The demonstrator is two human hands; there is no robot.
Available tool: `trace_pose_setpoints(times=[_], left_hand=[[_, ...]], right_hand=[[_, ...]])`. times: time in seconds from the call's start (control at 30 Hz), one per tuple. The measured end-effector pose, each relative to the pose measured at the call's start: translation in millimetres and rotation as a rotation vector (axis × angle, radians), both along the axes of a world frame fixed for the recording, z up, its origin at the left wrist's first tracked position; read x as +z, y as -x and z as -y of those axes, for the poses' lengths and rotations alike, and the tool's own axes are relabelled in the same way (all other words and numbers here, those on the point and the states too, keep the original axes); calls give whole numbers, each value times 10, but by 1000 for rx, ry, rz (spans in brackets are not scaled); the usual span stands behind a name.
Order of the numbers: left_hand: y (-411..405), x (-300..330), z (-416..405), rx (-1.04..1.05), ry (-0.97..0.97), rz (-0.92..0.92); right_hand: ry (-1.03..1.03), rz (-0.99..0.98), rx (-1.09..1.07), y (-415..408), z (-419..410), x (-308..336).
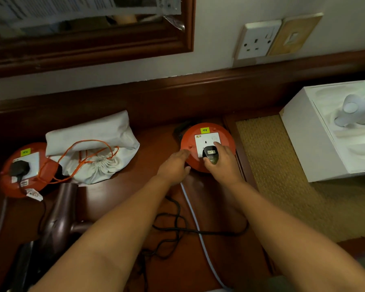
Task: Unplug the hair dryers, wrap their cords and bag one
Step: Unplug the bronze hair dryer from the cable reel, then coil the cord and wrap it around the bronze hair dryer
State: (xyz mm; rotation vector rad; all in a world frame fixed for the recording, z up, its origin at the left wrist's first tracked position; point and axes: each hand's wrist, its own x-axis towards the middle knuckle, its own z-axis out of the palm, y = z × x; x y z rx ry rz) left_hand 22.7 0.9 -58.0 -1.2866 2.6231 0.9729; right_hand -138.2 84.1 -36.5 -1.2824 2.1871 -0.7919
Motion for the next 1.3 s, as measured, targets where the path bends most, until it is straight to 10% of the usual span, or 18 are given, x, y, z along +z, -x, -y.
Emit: trace_pose_setpoints(times=[0.73, 1.3], left_hand=[[-2184, 1, -1102, 261, 86, 349], [-2624, -205, -869, -50, 128, 603]], right_hand=[[-197, -26, 324, -1116, -828, -223], [-73, -312, 249, -1681, -852, -390]])
